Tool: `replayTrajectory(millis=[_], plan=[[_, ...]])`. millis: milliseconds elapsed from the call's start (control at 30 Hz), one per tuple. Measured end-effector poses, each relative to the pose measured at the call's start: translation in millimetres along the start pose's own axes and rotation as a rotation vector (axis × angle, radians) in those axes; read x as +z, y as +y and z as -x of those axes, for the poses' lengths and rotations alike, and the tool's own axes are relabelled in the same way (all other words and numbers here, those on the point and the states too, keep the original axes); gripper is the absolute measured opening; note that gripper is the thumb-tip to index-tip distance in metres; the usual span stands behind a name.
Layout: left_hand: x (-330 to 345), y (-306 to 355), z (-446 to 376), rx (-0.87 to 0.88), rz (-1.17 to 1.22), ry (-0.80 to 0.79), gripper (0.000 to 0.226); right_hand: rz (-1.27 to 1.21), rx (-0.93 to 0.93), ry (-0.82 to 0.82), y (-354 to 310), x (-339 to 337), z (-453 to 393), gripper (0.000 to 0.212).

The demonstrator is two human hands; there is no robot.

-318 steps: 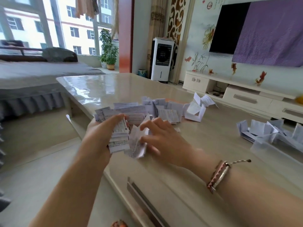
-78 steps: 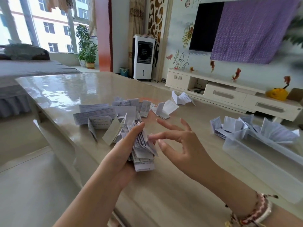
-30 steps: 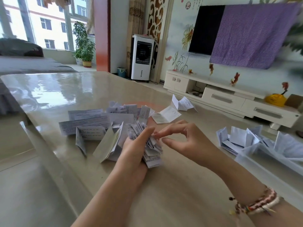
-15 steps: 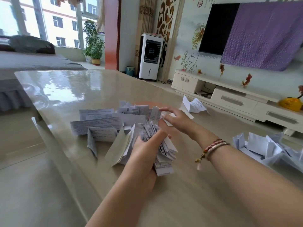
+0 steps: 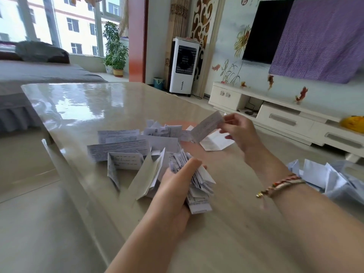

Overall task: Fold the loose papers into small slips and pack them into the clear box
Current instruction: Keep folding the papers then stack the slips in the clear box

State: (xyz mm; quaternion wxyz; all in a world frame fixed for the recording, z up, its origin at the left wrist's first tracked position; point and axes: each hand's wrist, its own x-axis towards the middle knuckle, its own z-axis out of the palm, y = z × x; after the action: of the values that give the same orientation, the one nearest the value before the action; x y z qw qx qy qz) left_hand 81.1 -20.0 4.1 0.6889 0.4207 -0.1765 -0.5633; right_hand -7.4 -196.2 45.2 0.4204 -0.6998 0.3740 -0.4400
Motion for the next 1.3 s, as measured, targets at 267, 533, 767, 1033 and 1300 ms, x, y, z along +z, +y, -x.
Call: replayTrajectory(millis=[267, 533, 767, 1033, 1300], plan=[[1.2, -2.0, 9.1, 0.008, 0.071, -0.015, 0.042, -0.004, -0.137, -0.355, -12.6, -21.0, 71.5, 0.021], [-0.7, -4.0, 7.3, 0.027, 0.084, -0.044, 0.049, -0.379, 0.030, -0.464, 1.2, -54.6, 59.8, 0.030], [9.2, -7.4, 7.4, 0.098, 0.074, -0.097, 0.042, 0.061, -0.297, -0.228, -9.6, -18.0, 79.5, 0.014], [9.8, -0.6, 21.2, 0.144, 0.163, -0.161, 0.043, 0.465, -0.722, -0.105, -17.1, -12.7, 114.2, 0.014], [-7.8, 10.0, 54.9, 0.167, 0.089, -0.030, 0.035, 0.479, -0.695, -0.156, -37.5, -9.4, 150.5, 0.030]])
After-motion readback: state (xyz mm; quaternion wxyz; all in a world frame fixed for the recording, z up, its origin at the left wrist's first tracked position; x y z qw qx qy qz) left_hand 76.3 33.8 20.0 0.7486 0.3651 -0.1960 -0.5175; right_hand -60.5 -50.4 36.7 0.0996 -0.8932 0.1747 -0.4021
